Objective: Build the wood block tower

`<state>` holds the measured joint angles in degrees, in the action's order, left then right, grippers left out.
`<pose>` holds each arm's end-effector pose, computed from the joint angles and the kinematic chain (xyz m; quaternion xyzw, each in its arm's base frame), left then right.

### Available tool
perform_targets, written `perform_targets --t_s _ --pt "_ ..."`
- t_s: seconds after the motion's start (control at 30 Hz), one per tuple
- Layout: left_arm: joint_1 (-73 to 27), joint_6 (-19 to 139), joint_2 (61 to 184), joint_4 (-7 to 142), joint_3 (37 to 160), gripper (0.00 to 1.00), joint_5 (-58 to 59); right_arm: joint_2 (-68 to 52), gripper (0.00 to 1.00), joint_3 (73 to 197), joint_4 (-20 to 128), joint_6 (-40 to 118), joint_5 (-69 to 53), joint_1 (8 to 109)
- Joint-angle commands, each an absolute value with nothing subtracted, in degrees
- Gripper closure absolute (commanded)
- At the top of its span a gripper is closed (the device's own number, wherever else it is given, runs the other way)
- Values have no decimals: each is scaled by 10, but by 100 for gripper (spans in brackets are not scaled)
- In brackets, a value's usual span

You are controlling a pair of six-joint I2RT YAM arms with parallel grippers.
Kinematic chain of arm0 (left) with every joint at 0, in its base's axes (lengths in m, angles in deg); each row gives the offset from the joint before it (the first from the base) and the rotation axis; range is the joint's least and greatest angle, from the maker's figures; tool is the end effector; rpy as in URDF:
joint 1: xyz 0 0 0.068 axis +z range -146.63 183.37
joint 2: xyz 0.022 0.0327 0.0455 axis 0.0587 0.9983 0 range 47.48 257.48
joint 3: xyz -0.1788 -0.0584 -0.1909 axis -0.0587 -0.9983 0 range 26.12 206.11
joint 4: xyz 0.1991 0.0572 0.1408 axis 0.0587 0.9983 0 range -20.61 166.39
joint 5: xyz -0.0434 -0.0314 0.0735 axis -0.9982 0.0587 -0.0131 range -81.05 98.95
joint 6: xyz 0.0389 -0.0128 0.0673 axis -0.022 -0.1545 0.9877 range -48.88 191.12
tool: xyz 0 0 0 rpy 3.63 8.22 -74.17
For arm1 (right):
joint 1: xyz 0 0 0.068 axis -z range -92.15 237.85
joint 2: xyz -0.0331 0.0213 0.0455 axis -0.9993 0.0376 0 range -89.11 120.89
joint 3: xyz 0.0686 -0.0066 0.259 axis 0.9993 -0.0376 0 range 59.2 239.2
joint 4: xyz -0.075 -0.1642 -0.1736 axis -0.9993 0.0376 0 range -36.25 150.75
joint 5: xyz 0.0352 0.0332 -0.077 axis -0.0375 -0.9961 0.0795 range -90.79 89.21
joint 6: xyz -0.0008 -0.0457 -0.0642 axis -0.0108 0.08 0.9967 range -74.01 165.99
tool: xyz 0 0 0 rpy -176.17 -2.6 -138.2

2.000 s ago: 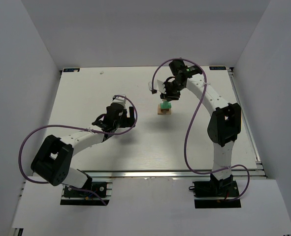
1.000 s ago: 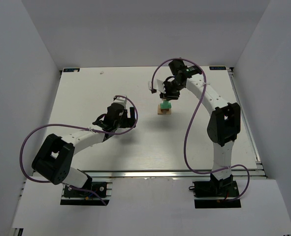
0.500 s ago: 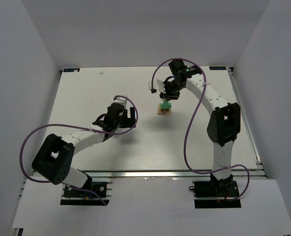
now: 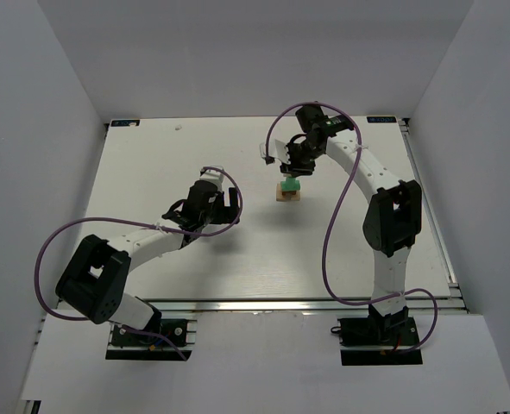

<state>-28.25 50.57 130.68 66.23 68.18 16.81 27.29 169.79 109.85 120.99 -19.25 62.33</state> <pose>0.2737 -0.1576 0.1757 0.0565 0.8953 -0.1370 0.4200 0.3865 0.2081 0.2598 -0.7612 0.5823 0.0411 0.2826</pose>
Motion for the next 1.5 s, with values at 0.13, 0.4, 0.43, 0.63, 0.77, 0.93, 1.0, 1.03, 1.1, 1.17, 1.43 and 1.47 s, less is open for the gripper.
perform_targets --t_s 0.13,0.4,0.43,0.63,0.77,0.93,1.0,1.03,1.1,1.17,1.43,1.47 --pt "-280 511 1308 651 692 2 158 251 78 1724 1119 1211 -204 624" --pt "-280 511 1310 650 692 2 155 247 78 1721 1129 1215 -207 624" --pt "-280 510 1311 650 692 2 155 247 78 1720 1127 1215 -207 624" --pt "-280 511 1311 651 693 2 155 255 77 1722 1117 1207 -197 624" --pt "-280 512 1312 652 694 2 155 255 76 1719 1117 1207 -195 624" --pt "-280 511 1313 652 694 2 162 258 75 1715 1112 1205 -193 624" --pt "-280 511 1313 652 694 2 160 259 75 1712 1111 1205 -192 624" --pt "-280 511 1313 652 694 2 160 259 75 1712 1111 1203 -191 624" --pt "-280 511 1313 651 694 2 160 260 73 1712 1111 1205 -191 624" --pt "-280 513 1316 649 694 2 161 260 73 1712 1111 1204 -191 624" --pt "-280 513 1322 653 699 2 161 263 72 1706 1099 1201 -188 624" --pt "-280 513 1322 653 698 2 161 263 71 1706 1097 1199 -189 624"
